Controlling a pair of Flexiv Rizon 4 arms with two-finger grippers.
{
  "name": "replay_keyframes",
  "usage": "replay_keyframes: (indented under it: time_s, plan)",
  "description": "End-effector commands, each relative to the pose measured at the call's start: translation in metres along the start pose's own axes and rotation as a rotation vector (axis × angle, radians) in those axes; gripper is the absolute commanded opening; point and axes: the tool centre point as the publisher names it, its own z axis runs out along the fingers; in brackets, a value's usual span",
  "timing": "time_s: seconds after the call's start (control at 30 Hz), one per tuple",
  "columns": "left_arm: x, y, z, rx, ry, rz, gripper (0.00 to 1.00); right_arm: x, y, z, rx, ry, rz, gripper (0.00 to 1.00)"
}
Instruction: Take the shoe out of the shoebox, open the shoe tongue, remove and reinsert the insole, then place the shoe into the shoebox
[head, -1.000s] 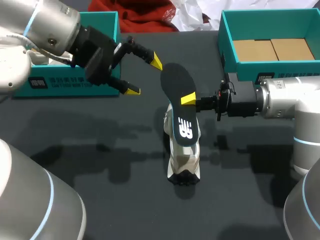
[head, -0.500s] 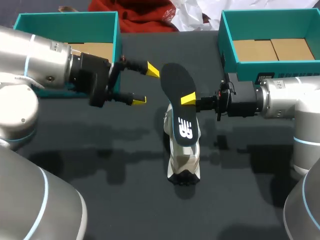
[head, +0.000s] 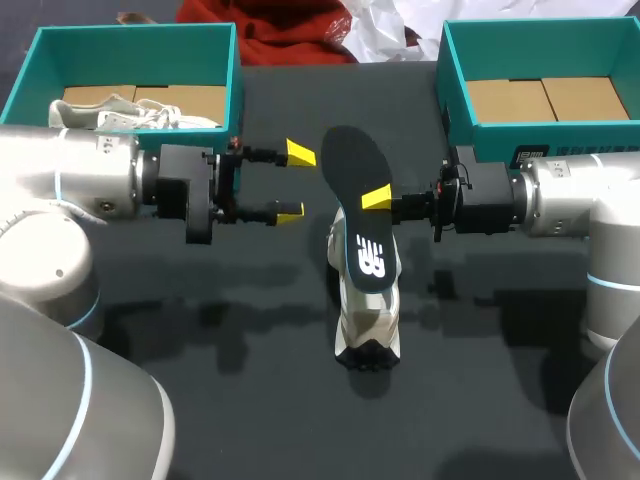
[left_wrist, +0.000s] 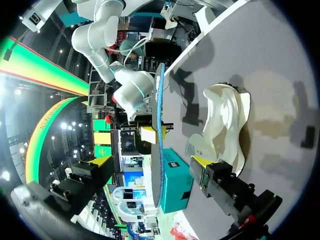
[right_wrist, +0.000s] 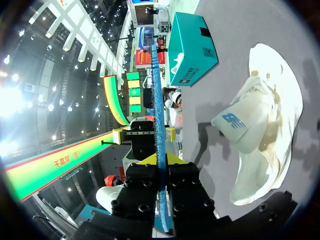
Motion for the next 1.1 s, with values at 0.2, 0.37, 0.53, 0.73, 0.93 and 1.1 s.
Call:
replay_keyframes:
  time_s: [0.2, 0.37, 0.53, 0.73, 0.93, 1.1]
  plan:
    - [0.006, 0.000, 0.029, -0.082, -0.116, 0.000, 0.95, -0.005, -0.006, 0.011, -0.007, 0.046, -0.001, 0.00]
    - [0.010, -0.001, 0.039, -0.088, -0.104, 0.004, 0.85, -0.007, -0.010, 0.013, -0.008, 0.050, 0.004, 0.00]
    - [0.013, 0.000, 0.044, -0.105, -0.093, 0.005, 0.56, -0.006, -0.013, 0.015, -0.006, 0.048, 0.000, 0.00]
    - [0.017, 0.004, 0.049, -0.121, -0.087, -0.006, 0.41, -0.004, -0.015, 0.017, 0.003, 0.043, -0.013, 0.00]
    - [0.018, 0.004, 0.053, -0.125, -0.085, -0.011, 0.35, -0.004, -0.016, 0.017, 0.007, 0.038, -0.016, 0.00]
    - [0.019, 0.004, 0.056, -0.129, -0.086, -0.012, 0.29, -0.004, -0.016, 0.017, 0.008, 0.038, -0.017, 0.00]
